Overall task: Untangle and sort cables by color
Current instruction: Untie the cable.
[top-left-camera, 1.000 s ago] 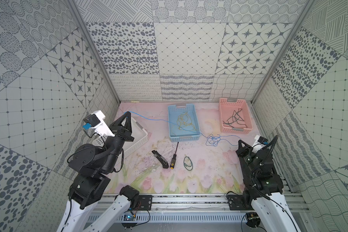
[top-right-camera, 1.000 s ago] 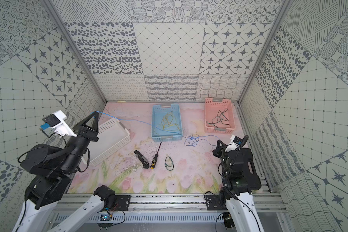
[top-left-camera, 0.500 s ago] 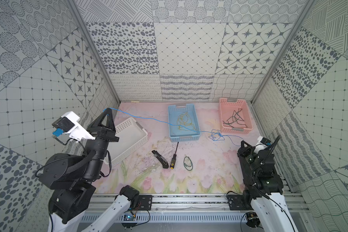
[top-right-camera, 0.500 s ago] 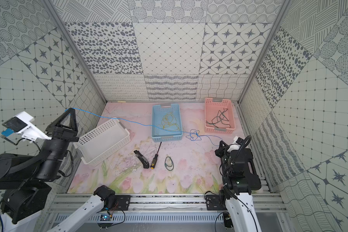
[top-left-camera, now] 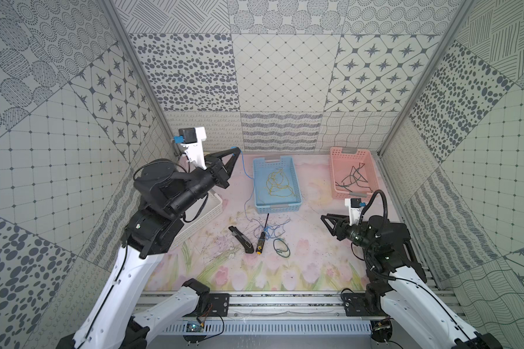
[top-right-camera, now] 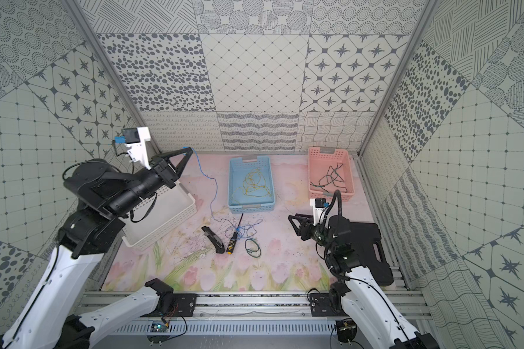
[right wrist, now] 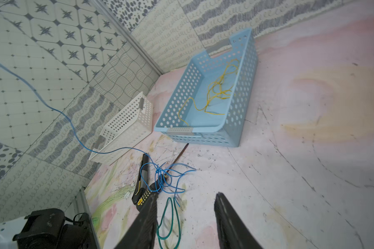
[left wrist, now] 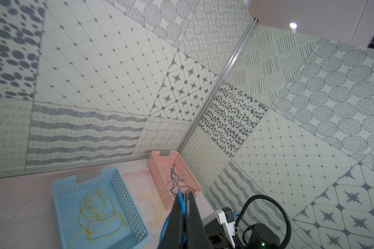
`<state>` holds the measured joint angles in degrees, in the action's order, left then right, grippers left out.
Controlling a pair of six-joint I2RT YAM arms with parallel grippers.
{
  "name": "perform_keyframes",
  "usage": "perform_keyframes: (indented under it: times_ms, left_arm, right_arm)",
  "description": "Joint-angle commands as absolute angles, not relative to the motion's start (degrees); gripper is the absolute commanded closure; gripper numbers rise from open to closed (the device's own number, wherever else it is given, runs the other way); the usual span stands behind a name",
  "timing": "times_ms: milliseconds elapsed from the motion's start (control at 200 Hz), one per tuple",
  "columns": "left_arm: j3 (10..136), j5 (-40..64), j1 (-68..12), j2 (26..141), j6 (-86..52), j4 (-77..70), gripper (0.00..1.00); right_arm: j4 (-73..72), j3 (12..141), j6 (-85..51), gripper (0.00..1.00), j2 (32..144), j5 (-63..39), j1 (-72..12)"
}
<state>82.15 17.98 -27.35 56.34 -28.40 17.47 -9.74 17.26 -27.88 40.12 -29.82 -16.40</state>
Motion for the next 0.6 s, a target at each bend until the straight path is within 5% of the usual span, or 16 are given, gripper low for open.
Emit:
perform_keyframes:
  times_ms: [0, 90, 150, 265, 595]
  left_arm:
    - [81.03, 41.06, -29.03, 61.21, -32.33, 14.55, 1.0]
    - [80.63, 42.5, -30.17, 62.59, -32.52, 14.36, 1.0]
    - [81.24, 42.62, -30.62, 62.98, -32.89, 14.18, 1.0]
    - [83.41, 43.19, -31.64, 62.75, -34.28, 12.49, 1.0]
    - [89.79, 43.06, -33.09, 61.79, -36.24, 13.21, 1.0]
  right_arm:
    - [-18.91, 18.62, -24.72, 0.34, 40.58, -33.78, -18.66]
    - [-30.46, 18.06, -23.99, 0.09, 45.64, -36.29, -24.33]
    - [-35.42, 19.55, -17.37, 0.01, 50.81, -36.26, -31.36]
    - [-32.55, 28.65, -3.9, 0.01, 61.54, -31.66, -41.6]
    - [-40.88, 44.67, -12.98, 0.01, 85.52, -32.65, -50.58]
